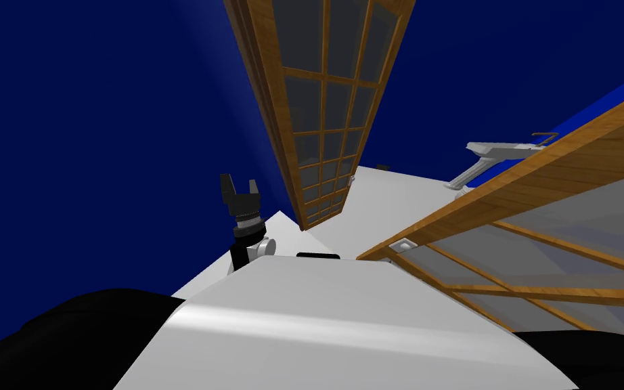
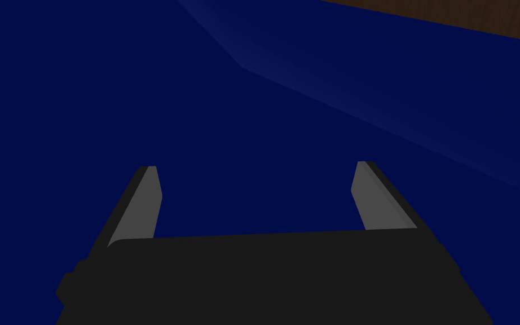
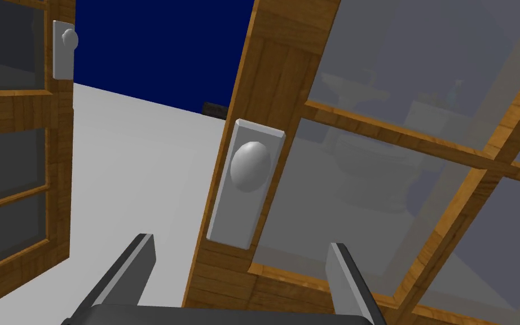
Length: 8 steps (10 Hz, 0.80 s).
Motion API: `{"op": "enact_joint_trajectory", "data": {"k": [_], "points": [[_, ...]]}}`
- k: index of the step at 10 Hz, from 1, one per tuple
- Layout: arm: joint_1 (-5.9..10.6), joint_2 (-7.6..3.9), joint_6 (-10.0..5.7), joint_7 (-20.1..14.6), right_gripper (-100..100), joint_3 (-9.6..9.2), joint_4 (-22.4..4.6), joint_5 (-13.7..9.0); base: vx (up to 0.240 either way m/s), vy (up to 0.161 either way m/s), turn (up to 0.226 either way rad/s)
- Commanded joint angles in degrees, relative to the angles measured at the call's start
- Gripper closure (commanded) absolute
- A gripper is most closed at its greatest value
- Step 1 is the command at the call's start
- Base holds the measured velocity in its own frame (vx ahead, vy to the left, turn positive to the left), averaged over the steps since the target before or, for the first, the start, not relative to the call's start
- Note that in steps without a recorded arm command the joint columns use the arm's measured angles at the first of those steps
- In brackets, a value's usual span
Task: Push the door open
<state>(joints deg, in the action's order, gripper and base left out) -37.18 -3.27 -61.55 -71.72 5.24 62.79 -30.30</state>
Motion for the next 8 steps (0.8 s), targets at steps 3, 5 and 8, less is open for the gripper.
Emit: {"op": "enact_joint_trajectory", "data": {"k": [3,5,8], "points": [[-0.58,0.19,-0.08,-5.2,-100,-0.20,0.2,-1.4,-0.010,0.011,0.037],[-0.91,0.34,-0.19,-8.4,-100,-0.34,0.2,-2.3,-0.010,0.014,0.057],[-1.04,0.42,-0.30,-9.8,-100,-0.40,0.2,-2.8,-0.008,0.009,0.031]]}}
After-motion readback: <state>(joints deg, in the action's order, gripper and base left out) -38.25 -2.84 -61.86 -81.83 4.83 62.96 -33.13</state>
